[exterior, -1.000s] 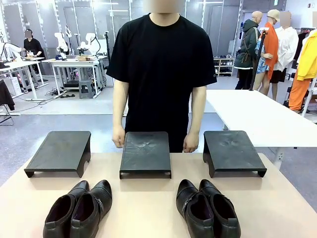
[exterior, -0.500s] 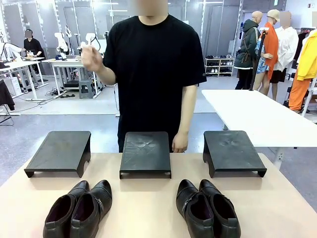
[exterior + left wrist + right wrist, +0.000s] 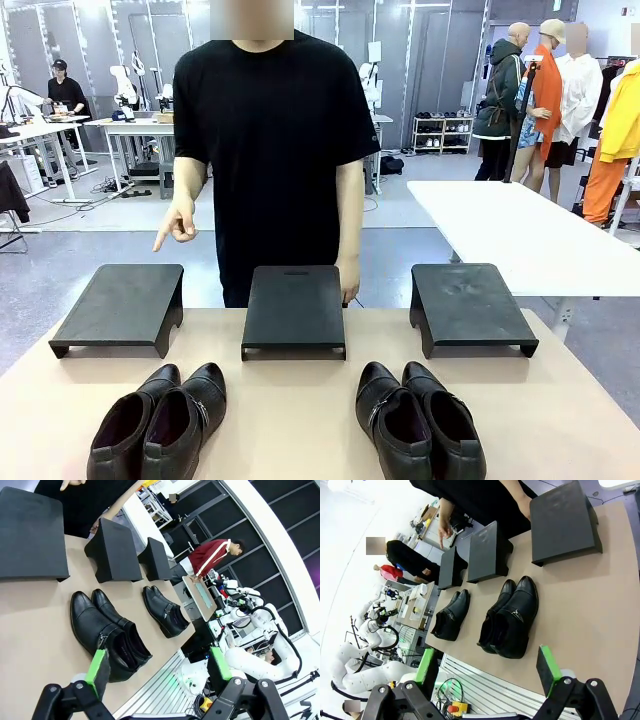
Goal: Place the shoes on the stand as instructed by the person.
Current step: Pick up one pair of Shoes and place it on the Shoes Stand indicated by the person.
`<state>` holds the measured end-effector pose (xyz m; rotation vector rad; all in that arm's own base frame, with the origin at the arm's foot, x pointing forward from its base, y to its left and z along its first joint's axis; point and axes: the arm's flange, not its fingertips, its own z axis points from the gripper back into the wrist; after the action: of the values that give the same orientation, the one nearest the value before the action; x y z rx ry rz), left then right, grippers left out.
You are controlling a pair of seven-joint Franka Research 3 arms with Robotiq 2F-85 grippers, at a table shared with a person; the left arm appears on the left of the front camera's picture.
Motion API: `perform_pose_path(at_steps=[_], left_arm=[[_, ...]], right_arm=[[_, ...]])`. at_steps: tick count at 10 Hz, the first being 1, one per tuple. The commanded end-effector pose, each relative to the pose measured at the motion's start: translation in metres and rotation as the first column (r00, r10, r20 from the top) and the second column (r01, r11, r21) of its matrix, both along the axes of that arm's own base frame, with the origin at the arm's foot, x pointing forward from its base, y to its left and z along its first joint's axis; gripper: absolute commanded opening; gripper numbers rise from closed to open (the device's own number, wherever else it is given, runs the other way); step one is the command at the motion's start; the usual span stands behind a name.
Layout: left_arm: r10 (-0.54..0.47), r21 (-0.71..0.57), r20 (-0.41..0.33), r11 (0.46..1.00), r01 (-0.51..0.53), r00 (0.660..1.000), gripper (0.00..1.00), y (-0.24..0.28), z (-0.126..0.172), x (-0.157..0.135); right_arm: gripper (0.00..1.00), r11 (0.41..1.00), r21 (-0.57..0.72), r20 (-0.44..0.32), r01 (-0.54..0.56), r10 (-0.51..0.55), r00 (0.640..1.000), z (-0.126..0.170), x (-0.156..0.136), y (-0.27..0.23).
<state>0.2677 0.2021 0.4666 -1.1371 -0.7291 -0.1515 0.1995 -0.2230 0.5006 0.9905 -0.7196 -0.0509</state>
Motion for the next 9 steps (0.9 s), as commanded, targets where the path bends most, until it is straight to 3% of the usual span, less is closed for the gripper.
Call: perform_pose_path(at_steps=[1, 7, 8, 9], left_arm=[[-0.011, -0.004, 0.026, 1.0, 0.011, 1.0, 1.0, 0.001, 0.0, 0.001], [-0.001, -0.001, 0.0, 1.0, 0.001, 1.0, 1.0, 0.0, 0.0, 0.0], [-0.101, 0.018, 0.042, 0.995, 0.1, 0.994, 1.0, -0.02, 0.015, -0.002], [-0.12, 0.108, -0.018, 0.987, 0.121, 0.993, 1.0, -0.046, 0.033, 0.005]], right_arm=[[1.0, 1.0, -0.004, 0.026, -0.007, 0.007, 1.0, 0.003, 0.0, -0.002], [1.0, 1.0, -0.004, 0.026, -0.007, 0.007, 1.0, 0.003, 0.0, -0.002], [1.0, 1.0, -0.004, 0.026, -0.007, 0.007, 1.0, 0.003, 0.0, -0.002], [1.0, 1.0, -0.004, 0.026, -0.007, 0.007, 1.0, 0.003, 0.0, -0.002]])
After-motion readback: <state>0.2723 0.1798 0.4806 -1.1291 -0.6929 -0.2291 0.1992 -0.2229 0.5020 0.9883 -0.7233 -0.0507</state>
